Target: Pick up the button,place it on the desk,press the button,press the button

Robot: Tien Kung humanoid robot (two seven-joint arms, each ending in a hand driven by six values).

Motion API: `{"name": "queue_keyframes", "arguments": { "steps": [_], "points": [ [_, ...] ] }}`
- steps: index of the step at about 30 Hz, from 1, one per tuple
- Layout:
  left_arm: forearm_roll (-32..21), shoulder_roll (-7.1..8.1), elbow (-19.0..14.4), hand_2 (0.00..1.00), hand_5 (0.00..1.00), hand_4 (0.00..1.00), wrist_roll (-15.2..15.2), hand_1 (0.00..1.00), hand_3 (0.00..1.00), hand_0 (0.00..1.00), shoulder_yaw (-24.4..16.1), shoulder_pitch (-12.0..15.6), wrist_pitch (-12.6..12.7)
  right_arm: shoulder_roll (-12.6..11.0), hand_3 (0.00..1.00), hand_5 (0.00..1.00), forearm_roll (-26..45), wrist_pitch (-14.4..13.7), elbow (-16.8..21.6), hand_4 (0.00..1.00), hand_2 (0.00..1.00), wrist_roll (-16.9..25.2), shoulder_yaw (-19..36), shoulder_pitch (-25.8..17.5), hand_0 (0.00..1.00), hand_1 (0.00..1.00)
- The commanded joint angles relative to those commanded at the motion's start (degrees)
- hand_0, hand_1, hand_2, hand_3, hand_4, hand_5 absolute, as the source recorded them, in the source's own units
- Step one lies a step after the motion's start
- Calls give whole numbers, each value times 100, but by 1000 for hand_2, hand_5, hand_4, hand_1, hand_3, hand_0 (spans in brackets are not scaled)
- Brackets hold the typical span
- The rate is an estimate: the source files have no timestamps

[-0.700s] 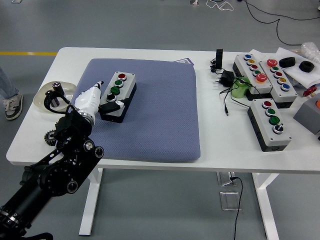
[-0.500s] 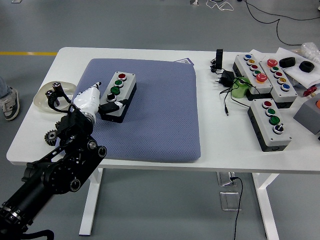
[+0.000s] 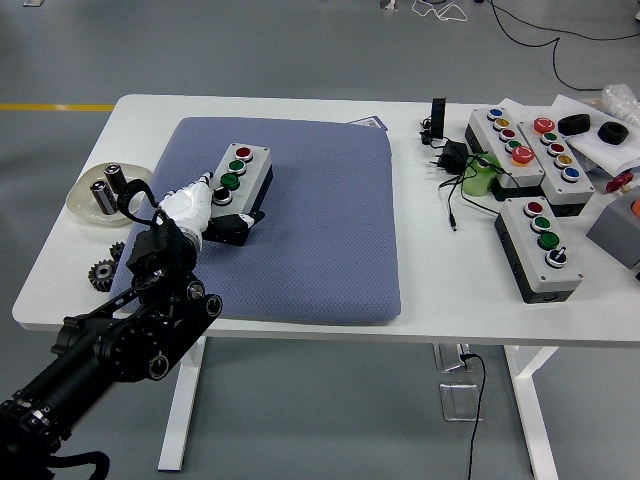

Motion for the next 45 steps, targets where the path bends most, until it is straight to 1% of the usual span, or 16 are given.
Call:
{"name": "queue_keyframes", "arguments": {
  "steps": [3,4,9,10,15,17,21,22,27,28,31,33,34,39,40,45],
  "points": [
    [96,0,209,998,519,998,0,996,998,908,32,-147,92,-2,636,258,-29,2,0,240,662,-5,5,-1,651,606],
    [125,0,248,965,324,921,0,923,998,788,32,-175,108,-2,635,258,-33,2,0,240,659,-5,5,-1,651,606],
    [258,0,463,965,324,921,0,923,998,788,8,-304,88,-5,635,258,-65,2,0,240,659,-4,17,2,651,606],
    [249,0,520,855,233,871,0,795,954,617,22,-326,52,-4,635,259,-62,1,0,241,659,-4,14,3,650,603],
    [169,0,752,855,233,871,0,795,954,617,113,-387,-121,0,635,259,-54,-5,0,241,659,-2,-14,7,650,603],
    [138,0,855,759,205,844,0,691,869,505,183,-429,-161,1,635,259,-64,-6,0,241,659,-7,-21,8,650,604],
    [235,0,916,759,205,844,0,691,869,505,249,-472,-38,0,635,259,-64,-10,0,241,659,-8,-46,4,650,604],
    [276,0,919,564,169,813,0,550,724,400,258,-480,32,-1,635,258,-69,-10,0,242,658,-9,-46,1,650,602],
    [349,0,945,564,169,813,0,550,724,400,272,-513,217,-4,635,258,-82,-10,0,242,658,-13,-49,-14,650,602],
    [330,0,961,396,49,699,0,424,453,307,277,-516,246,-4,635,258,-86,-9,0,243,656,-15,-53,-17,650,602],
    [230,0,1010,396,49,699,0,424,453,307,279,-517,337,-4,635,258,-110,-7,0,243,656,-20,-52,-17,650,602],
    [93,0,1060,396,49,699,-176,424,453,307,275,-508,437,-2,635,258,-110,-10,0,243,656,-23,-60,-17,650,602],
    [47,0,1077,276,2,772,-244,275,328,170,273,-503,472,-2,635,258,-111,-10,0,243,656,-23,-62,-18,650,601],
    [-279,0,1171,276,2,772,-781,275,328,170,262,-475,582,-1,635,258,-135,-6,0,243,656,-23,-66,-12,650,601],
    [-348,0,1199,200,2,628,-914,187,253,117,262,-474,610,-1,635,258,-138,-5,0,242,655,-23,-68,-9,650,601],
    [-623,0,1338,200,2,628,-1590,187,253,117,284,-495,664,2,635,258,-136,-6,0,242,655,-18,-75,6,650,601]
  ]
}}
